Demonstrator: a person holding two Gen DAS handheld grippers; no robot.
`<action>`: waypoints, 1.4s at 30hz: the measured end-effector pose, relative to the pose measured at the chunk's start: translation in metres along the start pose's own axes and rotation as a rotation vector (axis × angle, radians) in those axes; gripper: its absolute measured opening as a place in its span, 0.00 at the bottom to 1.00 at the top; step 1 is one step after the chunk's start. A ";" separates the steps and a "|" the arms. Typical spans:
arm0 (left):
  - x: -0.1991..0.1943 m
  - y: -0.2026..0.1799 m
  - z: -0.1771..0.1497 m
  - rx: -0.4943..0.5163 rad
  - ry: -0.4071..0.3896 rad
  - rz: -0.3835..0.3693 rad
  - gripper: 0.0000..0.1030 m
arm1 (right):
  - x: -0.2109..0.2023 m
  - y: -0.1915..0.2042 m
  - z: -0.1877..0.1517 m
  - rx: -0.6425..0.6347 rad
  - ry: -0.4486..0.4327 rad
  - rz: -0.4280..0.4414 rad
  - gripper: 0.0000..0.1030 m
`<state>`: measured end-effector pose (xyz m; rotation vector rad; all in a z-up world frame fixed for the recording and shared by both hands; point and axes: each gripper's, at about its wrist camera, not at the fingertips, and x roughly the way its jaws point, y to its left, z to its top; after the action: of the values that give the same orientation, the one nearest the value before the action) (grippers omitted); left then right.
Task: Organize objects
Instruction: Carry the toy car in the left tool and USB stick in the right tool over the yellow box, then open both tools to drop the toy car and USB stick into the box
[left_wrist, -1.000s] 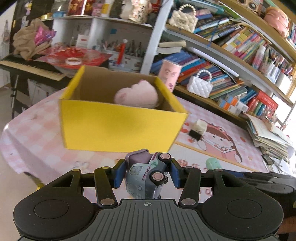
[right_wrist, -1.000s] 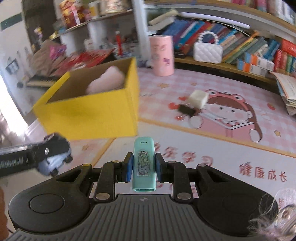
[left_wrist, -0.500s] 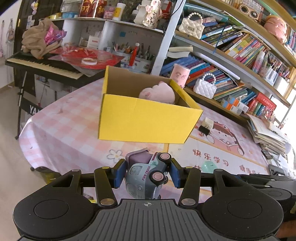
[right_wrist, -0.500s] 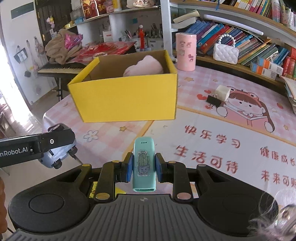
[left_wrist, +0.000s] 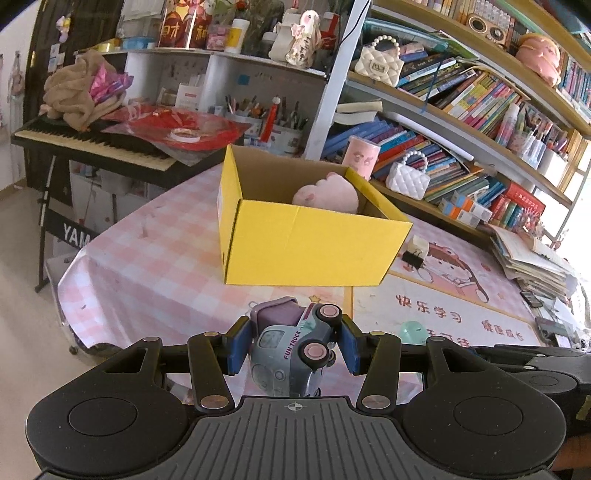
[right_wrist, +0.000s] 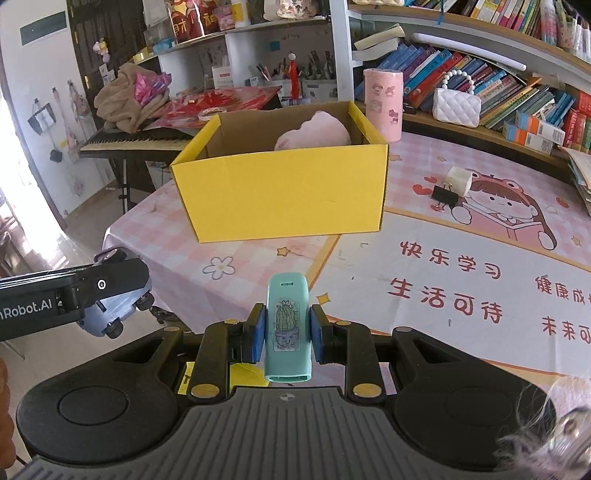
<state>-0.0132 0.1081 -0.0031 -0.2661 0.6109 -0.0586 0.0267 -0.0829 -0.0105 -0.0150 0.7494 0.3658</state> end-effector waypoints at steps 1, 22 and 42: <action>0.000 0.000 0.000 0.003 -0.003 -0.002 0.46 | 0.000 0.001 0.000 -0.002 0.001 -0.001 0.23; 0.087 -0.024 0.103 -0.001 -0.190 0.062 0.47 | 0.060 -0.040 0.133 -0.127 -0.198 0.005 0.23; 0.180 -0.032 0.111 0.032 -0.042 0.207 0.47 | 0.175 -0.055 0.168 -0.310 -0.001 0.140 0.23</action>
<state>0.1987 0.0793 -0.0078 -0.1713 0.5926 0.1363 0.2738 -0.0546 -0.0103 -0.2553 0.6889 0.6133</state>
